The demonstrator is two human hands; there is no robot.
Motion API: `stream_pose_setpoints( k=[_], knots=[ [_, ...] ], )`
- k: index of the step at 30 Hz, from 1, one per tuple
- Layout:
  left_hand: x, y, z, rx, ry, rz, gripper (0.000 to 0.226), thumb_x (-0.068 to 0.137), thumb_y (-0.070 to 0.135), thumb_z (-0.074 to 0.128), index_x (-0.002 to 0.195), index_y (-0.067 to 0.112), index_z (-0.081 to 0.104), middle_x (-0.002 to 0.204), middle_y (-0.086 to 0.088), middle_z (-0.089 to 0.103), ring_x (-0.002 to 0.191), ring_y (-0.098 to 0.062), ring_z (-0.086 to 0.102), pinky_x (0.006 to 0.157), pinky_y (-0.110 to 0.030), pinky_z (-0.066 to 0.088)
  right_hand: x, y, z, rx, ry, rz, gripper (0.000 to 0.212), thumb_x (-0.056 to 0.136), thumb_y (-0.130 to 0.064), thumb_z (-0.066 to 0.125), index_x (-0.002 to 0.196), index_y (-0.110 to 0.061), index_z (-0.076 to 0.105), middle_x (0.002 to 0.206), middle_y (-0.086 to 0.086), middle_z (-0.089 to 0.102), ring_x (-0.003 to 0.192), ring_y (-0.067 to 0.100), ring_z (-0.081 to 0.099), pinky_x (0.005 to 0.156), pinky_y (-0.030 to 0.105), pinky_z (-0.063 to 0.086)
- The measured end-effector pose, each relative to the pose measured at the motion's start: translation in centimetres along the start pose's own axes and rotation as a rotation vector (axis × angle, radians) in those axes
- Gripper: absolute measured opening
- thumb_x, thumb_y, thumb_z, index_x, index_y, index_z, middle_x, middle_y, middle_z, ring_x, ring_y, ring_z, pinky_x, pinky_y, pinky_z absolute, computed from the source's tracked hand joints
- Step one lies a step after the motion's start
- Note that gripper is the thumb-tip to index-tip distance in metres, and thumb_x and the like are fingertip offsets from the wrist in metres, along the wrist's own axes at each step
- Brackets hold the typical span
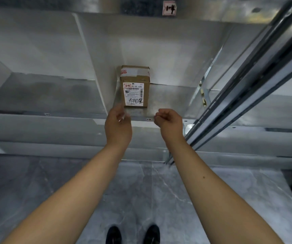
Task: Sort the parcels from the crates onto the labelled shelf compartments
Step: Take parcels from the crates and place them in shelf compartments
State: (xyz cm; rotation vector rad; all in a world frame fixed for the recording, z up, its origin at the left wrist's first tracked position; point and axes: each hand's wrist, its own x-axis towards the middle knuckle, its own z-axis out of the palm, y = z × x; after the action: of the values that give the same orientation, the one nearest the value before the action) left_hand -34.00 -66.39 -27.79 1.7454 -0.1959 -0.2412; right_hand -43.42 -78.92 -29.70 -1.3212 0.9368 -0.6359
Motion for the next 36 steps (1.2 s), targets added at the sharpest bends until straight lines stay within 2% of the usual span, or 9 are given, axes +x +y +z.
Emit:
stream_pose_setpoints(
  k=[3, 5, 8, 12, 17, 24, 28, 30, 36],
  knots=[
    [-3.5, 1.6, -2.3, -0.019, 0.003, -0.032, 0.03, 0.096, -0.002, 0.062, 0.121, 0.016, 0.065, 0.103, 0.008, 0.066, 0.092, -0.003, 0.063, 0.078, -0.003, 0.045, -3.9, -1.1, -0.3, -0.003, -0.036, 0.039, 0.026, 0.089, 0.007, 0.068, 0.092, -0.019, 0.07, 0.092, 0.01, 0.075, 0.088, 0.024, 0.07, 0.093, 0.049, 0.059],
    [-6.2, 2.0, -4.1, -0.026, -0.031, -0.07, 0.035, 0.097, -0.002, 0.062, 0.13, 0.012, 0.062, 0.108, 0.004, 0.065, 0.094, -0.001, 0.063, 0.082, -0.005, 0.047, -6.8, -1.4, 0.3, -0.025, -0.054, 0.054, 0.026, 0.087, 0.004, 0.07, 0.09, -0.022, 0.07, 0.09, 0.005, 0.075, 0.088, 0.022, 0.071, 0.093, 0.048, 0.06],
    [-10.4, 1.7, -8.5, -0.022, -0.053, -0.063, 0.039, 0.095, -0.006, 0.064, 0.128, 0.014, 0.059, 0.111, 0.004, 0.065, 0.096, 0.004, 0.065, 0.088, -0.009, 0.05, -12.2, -0.8, 2.6, -0.052, -0.169, 0.052, 0.029, 0.085, 0.008, 0.07, 0.087, -0.021, 0.069, 0.085, 0.001, 0.073, 0.081, 0.015, 0.069, 0.085, 0.039, 0.058],
    [-12.9, 1.2, -16.1, 0.019, 0.067, -0.012, 0.035, 0.094, -0.01, 0.065, 0.113, 0.019, 0.064, 0.106, 0.004, 0.069, 0.091, 0.009, 0.067, 0.087, -0.013, 0.052, -18.2, 0.0, 7.4, -0.076, -0.393, 0.035, 0.03, 0.084, 0.013, 0.07, 0.087, -0.017, 0.067, 0.084, -0.001, 0.07, 0.073, 0.002, 0.063, 0.08, 0.023, 0.052],
    [-14.0, 1.7, -25.9, 0.12, 0.251, 0.027, 0.033, 0.091, 0.005, 0.072, 0.104, 0.035, 0.066, 0.107, 0.001, 0.071, 0.094, 0.002, 0.068, 0.085, -0.016, 0.053, -22.7, -2.6, 15.3, -0.067, -0.598, -0.05, 0.029, 0.087, 0.01, 0.07, 0.096, -0.017, 0.066, 0.092, -0.001, 0.069, 0.082, 0.007, 0.064, 0.082, 0.018, 0.053],
    [-14.4, 0.4, -41.1, 0.304, 0.444, 0.044, 0.034, 0.09, 0.013, 0.077, 0.114, 0.035, 0.065, 0.113, 0.016, 0.064, 0.107, -0.004, 0.065, 0.092, -0.019, 0.051, -29.7, -3.4, 28.9, -0.254, -0.961, -0.212, 0.02, 0.082, -0.013, 0.076, 0.092, -0.027, 0.066, 0.091, -0.009, 0.071, 0.085, 0.006, 0.066, 0.083, 0.026, 0.054],
    [-14.2, -1.4, -50.5, 0.326, 0.544, 0.015, 0.037, 0.09, 0.017, 0.077, 0.122, 0.031, 0.065, 0.12, 0.009, 0.065, 0.112, 0.001, 0.062, 0.096, -0.018, 0.049, -35.7, -2.3, 36.8, -0.308, -1.099, -0.242, 0.017, 0.076, -0.027, 0.074, 0.09, -0.031, 0.065, 0.09, -0.006, 0.072, 0.083, 0.007, 0.067, 0.082, 0.025, 0.054],
    [-14.2, -2.6, -55.5, 0.34, 0.587, -0.024, 0.037, 0.09, 0.02, 0.076, 0.124, 0.031, 0.065, 0.122, 0.008, 0.066, 0.113, 0.0, 0.061, 0.098, -0.019, 0.048, -39.1, -1.4, 40.7, -0.325, -1.166, -0.232, 0.018, 0.076, -0.025, 0.075, 0.09, -0.031, 0.066, 0.091, -0.005, 0.072, 0.084, 0.009, 0.067, 0.081, 0.024, 0.054],
    [-11.8, -4.0, -66.9, 0.453, 0.605, -0.106, 0.032, 0.091, 0.025, 0.075, 0.121, 0.026, 0.067, 0.118, 0.005, 0.065, 0.104, -0.006, 0.061, 0.095, -0.025, 0.051, -45.0, 0.1, 49.7, -0.336, -1.288, -0.23, 0.018, 0.077, -0.027, 0.075, 0.092, -0.031, 0.067, 0.097, 0.0, 0.074, 0.094, 0.018, 0.071, 0.089, 0.036, 0.059]
  ],
)
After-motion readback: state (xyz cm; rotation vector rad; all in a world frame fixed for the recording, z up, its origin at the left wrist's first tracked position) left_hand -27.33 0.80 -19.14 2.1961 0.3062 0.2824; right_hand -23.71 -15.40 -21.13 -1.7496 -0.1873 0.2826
